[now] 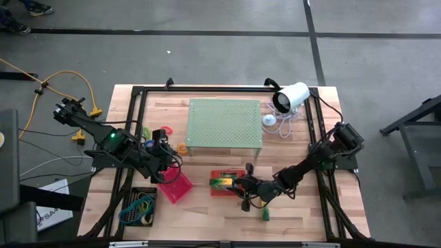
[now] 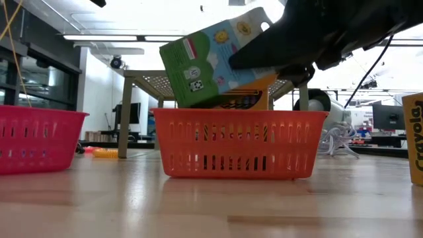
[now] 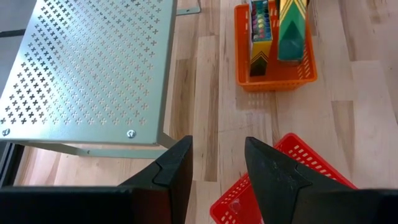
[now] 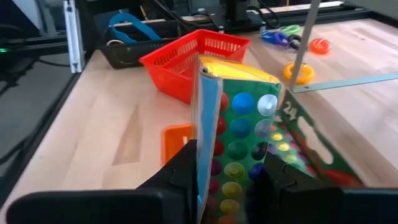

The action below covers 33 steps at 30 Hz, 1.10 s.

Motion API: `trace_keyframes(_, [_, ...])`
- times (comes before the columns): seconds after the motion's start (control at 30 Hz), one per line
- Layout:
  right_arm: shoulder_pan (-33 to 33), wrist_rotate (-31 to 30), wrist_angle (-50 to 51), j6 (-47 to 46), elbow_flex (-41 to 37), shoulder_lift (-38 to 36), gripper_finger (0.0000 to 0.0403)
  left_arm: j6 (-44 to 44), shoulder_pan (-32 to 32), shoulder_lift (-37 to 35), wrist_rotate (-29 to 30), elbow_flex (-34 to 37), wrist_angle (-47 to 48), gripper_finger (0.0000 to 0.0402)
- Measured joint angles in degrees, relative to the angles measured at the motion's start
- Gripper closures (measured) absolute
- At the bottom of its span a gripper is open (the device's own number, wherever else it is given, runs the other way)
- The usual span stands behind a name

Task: Pick & Place Office Desk Supplies
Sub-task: Put the right crayon box into the orange bin

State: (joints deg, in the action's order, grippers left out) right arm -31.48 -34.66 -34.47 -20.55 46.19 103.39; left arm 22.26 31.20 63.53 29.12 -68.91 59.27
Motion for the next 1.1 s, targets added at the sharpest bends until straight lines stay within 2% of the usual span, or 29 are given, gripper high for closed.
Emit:
trace_keyframes(0.27, [-0.02, -0.25, 2.91, -1.20, 0.00, 0.00, 0.0314, 0.02, 0.00, 0.00, 0.00, 0.01, 0.00, 0.0263])
trace_keyframes(0.6, [0.00, 0.08, 5.69, -5.02, 0.00, 0.02, 0.0288, 0.01, -0.01, 0.00, 0.00, 0.01, -0.02, 0.0263])
trace_keyframes(1.1, [0.00, 0.12, 5.91, -5.12, 0.00, 0.02, 0.0290, 0.00, 0.00, 0.00, 0.00, 0.01, -0.02, 0.0263])
